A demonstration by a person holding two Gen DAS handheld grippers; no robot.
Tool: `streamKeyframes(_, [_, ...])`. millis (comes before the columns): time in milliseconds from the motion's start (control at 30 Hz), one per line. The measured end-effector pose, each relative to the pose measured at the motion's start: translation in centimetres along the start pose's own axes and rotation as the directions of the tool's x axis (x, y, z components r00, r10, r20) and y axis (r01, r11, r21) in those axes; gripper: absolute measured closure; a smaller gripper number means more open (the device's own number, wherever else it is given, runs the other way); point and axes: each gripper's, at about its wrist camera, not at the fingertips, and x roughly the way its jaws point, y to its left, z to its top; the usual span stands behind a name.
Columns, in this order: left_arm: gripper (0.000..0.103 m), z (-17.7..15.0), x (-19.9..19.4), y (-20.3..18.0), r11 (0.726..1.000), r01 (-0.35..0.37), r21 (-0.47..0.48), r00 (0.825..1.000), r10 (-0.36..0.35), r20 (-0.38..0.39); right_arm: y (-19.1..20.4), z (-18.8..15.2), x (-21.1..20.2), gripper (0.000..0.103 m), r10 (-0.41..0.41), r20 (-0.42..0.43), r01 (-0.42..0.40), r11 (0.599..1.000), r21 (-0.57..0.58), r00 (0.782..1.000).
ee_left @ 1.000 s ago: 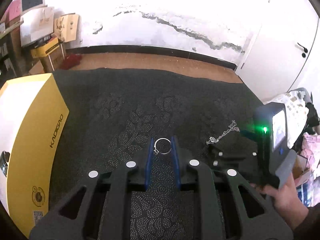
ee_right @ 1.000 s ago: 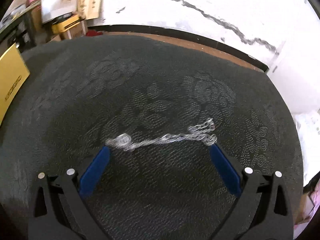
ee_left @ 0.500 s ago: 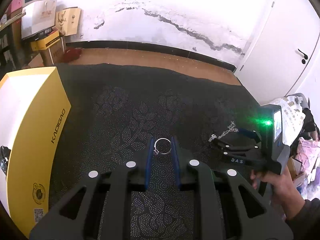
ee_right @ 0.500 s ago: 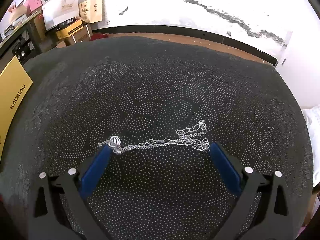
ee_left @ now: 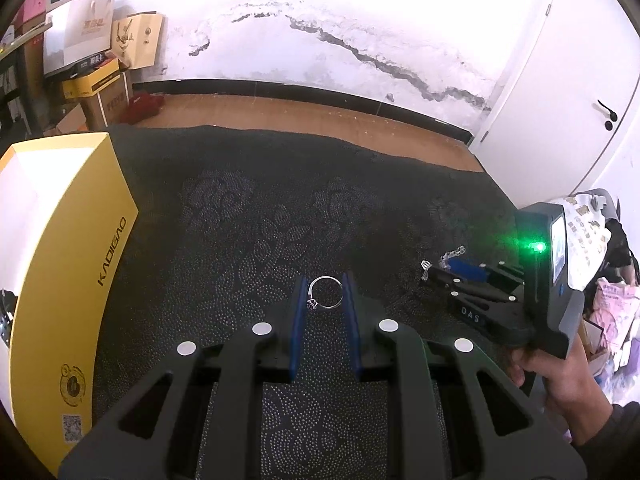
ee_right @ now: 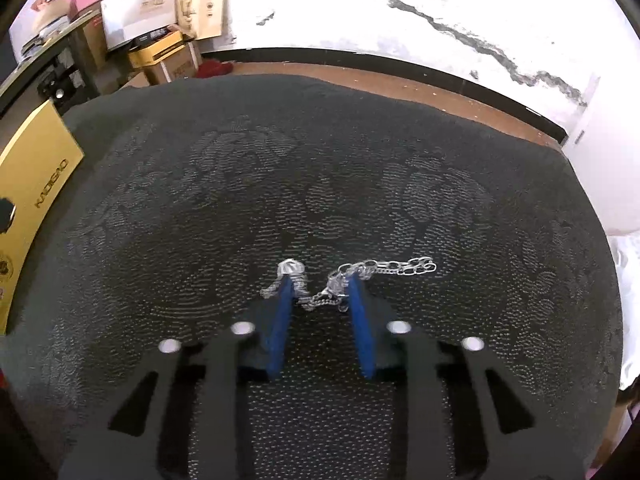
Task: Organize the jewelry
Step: 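Carry the ring with the left gripper while the right gripper carries the chain into the box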
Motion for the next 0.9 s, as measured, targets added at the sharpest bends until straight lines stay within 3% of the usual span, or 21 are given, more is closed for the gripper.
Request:
streamKeyframes(33, [0.085, 0.2, 0.0, 0.0, 1.000, 0.001, -0.002, 1.000, -0.001, 0.000, 0.4, 0.0, 0.0, 0.089, 0.003, 0.000, -0.003, 1.000, -0.009, 1.000])
streamKeyframes(133, [0.085, 0.3, 0.0, -0.3, 1.000, 0.004, -0.004, 1.000, -0.004, 0.002, 1.1, 0.4, 0.1, 0.091, -0.020, -0.016, 0.020, 1.000, -0.010, 1.000])
streamKeyframes(233, [0.085, 0.4, -0.1, -0.2, 1.000, 0.000, 0.006, 1.000, 0.000, 0.005, 0.6, 0.6, -0.1, 0.095, 0.013, -0.009, -0.012, 0.999, 0.041, 1.000])
streamKeyframes(533, [0.085, 1.5, -1.1, 2.3, 0.998, -0.060, -0.019, 0.998, 0.061, 0.019, 1.4, 3.8, -5.5, 0.096, 0.093, 0.098, -0.104, 0.988, 0.111, 0.991])
streamKeyframes(767, [0.085, 2.9, -4.2, 5.6, 0.991, -0.129, -0.036, 0.991, 0.131, 0.038, 6.7, 7.0, -12.4, 0.096, 0.167, 0.203, -0.178, 0.983, 0.037, 0.965])
streamKeyframes(900, [0.085, 3.6, -7.9, 8.5, 0.984, -0.167, -0.059, 0.982, 0.171, 0.084, 10.6, 8.4, -15.2, 0.096, 0.221, 0.237, -0.223, 0.975, -0.015, 0.946])
